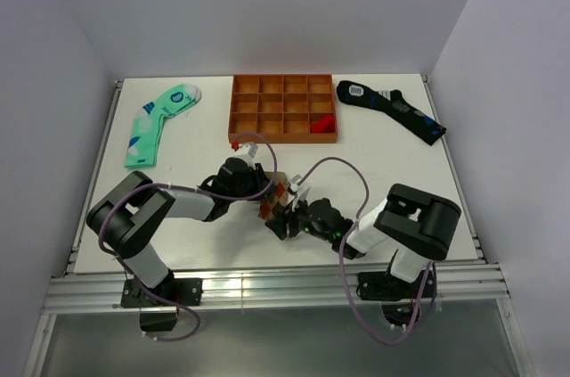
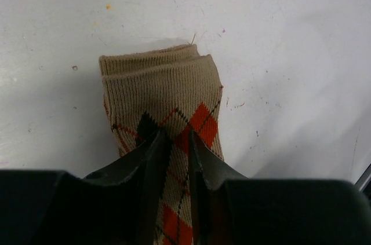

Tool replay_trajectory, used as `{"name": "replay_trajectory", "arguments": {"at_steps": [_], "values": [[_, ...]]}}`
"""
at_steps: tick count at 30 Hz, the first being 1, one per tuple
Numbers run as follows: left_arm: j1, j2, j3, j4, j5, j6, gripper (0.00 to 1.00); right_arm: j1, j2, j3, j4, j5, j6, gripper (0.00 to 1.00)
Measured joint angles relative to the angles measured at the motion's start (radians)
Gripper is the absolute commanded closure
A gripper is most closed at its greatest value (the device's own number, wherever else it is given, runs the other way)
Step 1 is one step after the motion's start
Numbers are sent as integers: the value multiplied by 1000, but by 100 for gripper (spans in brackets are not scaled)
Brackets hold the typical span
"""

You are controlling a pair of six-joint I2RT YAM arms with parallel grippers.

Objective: Roll the socks
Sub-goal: Roll the sock at the center of the board.

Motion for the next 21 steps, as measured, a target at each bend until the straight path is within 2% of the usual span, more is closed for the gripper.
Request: {"name": "replay_trajectory", "arguments": {"at_steps": [5, 10, 14, 21], "values": [[0, 0, 21, -42, -2, 1, 71, 69, -135, -3, -122, 76, -45, 33], [6, 0, 29, -58, 10, 3, 71, 71, -245, -2, -180, 87, -103, 33], [24, 2, 42, -83, 50, 5, 71, 43, -220, -2, -172, 40, -130, 34], [55, 28, 77, -117, 127, 20, 71, -45, -59, -4, -72, -84, -143, 34]]}}
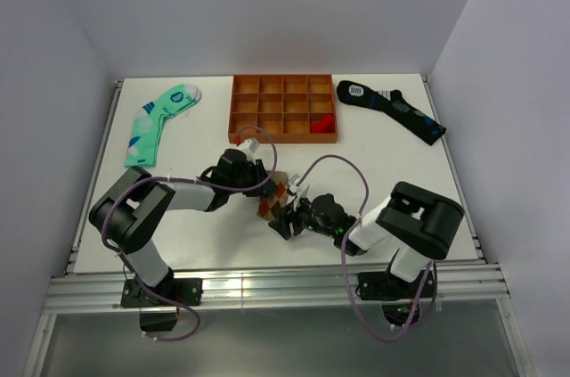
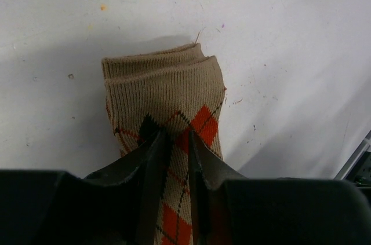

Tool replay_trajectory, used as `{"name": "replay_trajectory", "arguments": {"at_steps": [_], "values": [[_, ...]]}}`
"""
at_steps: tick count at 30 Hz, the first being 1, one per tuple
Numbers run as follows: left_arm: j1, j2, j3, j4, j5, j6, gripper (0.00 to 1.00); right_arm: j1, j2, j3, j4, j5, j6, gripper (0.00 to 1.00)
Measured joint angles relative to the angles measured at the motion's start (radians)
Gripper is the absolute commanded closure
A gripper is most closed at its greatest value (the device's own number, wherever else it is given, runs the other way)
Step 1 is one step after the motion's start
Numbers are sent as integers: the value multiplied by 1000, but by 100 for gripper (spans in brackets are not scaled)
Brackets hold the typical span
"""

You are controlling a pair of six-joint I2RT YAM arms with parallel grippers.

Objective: Roll the socks
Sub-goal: Roll the sock at the center of the board.

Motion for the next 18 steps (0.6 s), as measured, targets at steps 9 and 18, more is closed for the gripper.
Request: {"name": "replay_trajectory", "arguments": {"at_steps": [9, 18], "values": [[25, 18, 32, -34, 48, 8, 71, -24, 161, -18, 245, -67, -3, 35], [31, 20, 46, -63, 66, 8, 71, -5, 220, -83, 402, 1, -3, 33]]}}
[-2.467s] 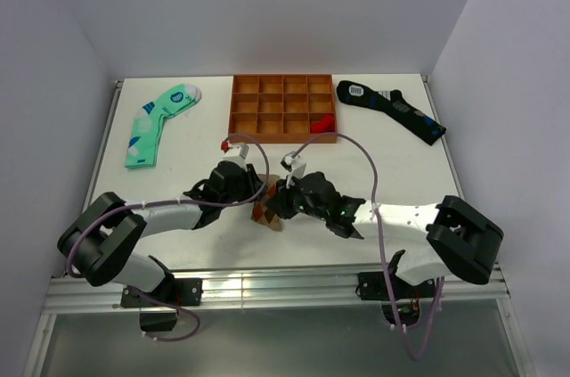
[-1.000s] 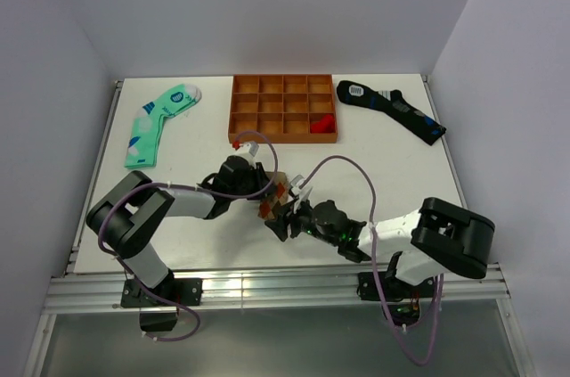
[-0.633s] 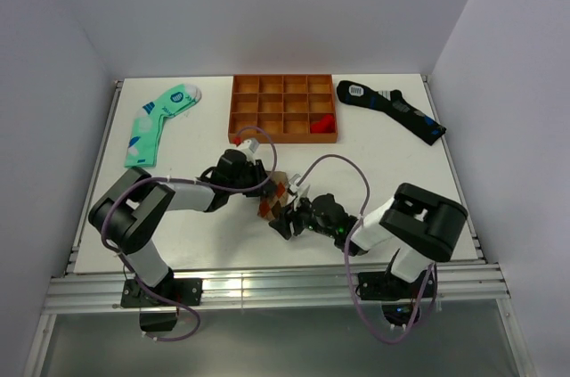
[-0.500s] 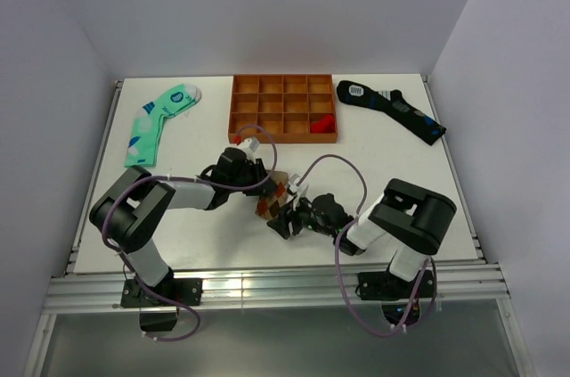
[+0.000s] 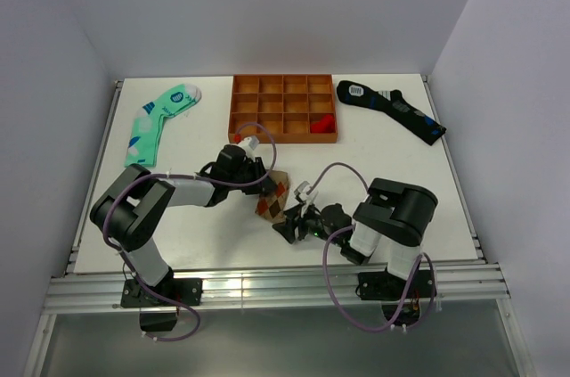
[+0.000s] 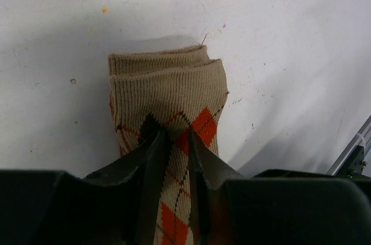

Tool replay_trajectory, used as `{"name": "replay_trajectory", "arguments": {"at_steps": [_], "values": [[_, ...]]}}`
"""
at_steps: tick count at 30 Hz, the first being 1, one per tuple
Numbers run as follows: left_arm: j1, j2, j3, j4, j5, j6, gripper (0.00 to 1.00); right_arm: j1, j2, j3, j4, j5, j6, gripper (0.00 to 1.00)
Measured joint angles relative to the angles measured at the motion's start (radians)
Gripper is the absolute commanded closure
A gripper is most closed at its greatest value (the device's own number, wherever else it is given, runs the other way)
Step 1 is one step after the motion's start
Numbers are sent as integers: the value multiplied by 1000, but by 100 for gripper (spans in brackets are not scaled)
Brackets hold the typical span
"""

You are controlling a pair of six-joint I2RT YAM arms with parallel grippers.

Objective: Roll the socks
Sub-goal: Roll the sock at the center of the board.

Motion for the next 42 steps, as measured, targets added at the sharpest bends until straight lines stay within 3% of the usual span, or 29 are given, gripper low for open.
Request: {"name": "replay_trajectory", "arguments": {"at_steps": [4, 11, 15, 21, 28, 42], "values": [[2, 0, 2, -4, 5, 3, 71, 2, -49, -56, -11, 25, -2, 33], [8, -3, 5, -20, 18, 25, 70, 4, -301, -26, -267, -11, -24, 34], [13, -13, 5, -42, 32, 32, 70, 7, -393, 79, -450, -40, -65, 36], [20, -23, 5, -72, 54, 43, 69, 13, -342, 266, -672, -52, -131, 37], [44, -22, 6, -89, 101, 43, 69, 44, -239, 305, -848, -5, -162, 40], [76, -12, 28, -132, 158, 43, 69, 167, -198, 392, -958, 220, -180, 38]]}}
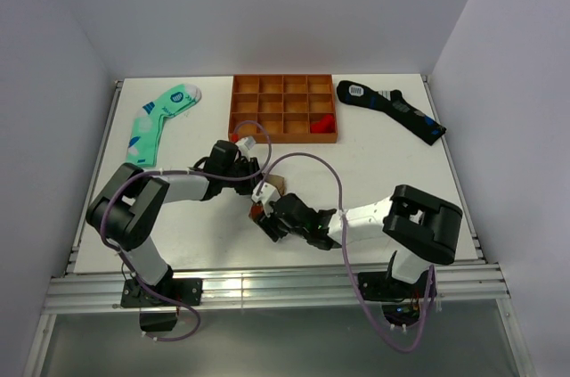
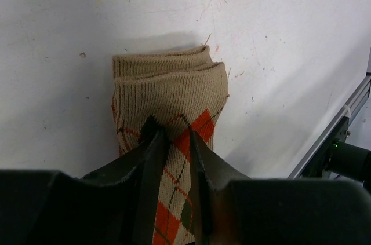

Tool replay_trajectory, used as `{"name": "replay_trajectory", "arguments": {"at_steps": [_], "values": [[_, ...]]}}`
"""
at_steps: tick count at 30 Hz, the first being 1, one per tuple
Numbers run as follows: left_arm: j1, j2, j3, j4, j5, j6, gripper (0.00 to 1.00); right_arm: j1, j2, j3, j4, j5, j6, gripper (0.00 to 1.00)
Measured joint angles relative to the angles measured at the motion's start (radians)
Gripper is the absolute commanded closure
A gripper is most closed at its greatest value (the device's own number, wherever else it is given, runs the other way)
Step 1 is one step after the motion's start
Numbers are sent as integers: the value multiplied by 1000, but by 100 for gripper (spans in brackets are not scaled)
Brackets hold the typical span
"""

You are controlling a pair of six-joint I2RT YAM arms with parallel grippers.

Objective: Roll the socks
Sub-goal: Roll the sock at the center of the board.

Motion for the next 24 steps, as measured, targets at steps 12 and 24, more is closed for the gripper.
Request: {"name": "replay_trajectory", "arguments": {"at_steps": [12, 24], "values": [[6, 18, 13, -4, 31, 0, 69, -10, -70, 75, -214, -10, 3, 41], [7, 29, 28, -14, 46, 0, 68, -22, -88, 117, -316, -92, 0, 41]]}}
